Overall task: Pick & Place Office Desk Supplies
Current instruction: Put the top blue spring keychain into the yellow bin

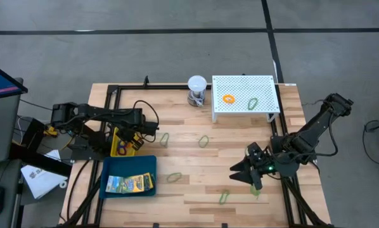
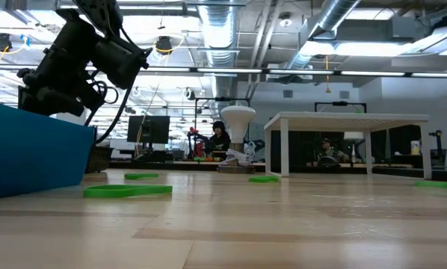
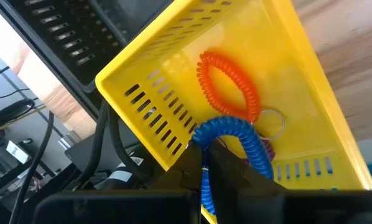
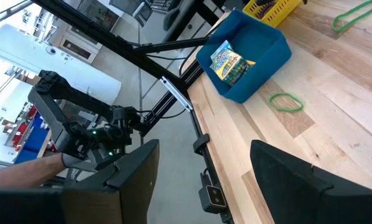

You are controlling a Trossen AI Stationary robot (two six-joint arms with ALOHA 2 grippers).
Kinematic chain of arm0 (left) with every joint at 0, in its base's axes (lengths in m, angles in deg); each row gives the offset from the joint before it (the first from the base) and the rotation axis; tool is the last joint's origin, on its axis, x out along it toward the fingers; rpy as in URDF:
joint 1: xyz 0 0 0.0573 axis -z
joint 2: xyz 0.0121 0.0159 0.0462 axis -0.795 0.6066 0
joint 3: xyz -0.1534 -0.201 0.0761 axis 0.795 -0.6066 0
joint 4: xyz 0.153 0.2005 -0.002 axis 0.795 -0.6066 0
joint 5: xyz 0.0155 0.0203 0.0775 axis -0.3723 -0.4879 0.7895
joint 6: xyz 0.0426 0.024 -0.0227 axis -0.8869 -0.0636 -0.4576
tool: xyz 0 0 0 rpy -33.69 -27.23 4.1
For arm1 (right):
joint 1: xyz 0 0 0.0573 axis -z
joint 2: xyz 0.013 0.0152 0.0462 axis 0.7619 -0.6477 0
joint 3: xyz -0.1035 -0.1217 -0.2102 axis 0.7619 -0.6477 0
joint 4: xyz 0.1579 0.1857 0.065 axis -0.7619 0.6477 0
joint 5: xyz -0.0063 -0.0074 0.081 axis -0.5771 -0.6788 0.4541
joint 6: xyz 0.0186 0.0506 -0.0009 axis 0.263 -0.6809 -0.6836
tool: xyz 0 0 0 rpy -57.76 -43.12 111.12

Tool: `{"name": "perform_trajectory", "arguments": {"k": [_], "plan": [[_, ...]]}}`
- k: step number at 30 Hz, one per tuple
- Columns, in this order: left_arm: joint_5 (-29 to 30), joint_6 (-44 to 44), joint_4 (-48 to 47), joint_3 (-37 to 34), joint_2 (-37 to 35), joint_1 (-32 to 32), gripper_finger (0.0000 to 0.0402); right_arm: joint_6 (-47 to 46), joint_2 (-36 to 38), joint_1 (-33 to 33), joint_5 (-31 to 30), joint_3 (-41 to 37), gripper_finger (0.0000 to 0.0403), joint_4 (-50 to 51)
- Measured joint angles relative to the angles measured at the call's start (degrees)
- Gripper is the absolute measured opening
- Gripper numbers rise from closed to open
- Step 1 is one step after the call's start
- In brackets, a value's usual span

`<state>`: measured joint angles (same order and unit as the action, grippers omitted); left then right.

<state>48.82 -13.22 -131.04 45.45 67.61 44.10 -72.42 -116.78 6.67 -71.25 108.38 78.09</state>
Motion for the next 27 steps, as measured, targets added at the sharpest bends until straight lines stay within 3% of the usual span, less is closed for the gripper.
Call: {"name": "perform_trajectory", "arguments": {"k": [13,27], "plan": [[0.68,0.29,-0.02,0.00,0.00,0.00,0.0016,-0.24,0.00,0.00,0.00,0.00,0.0249,0.00],[3.49,0.48,-0.44,0.01,-0.35,0.00,0.0185,-0.26,0.00,-0.02,0.00,0.00,0.0249,-0.02]]}}
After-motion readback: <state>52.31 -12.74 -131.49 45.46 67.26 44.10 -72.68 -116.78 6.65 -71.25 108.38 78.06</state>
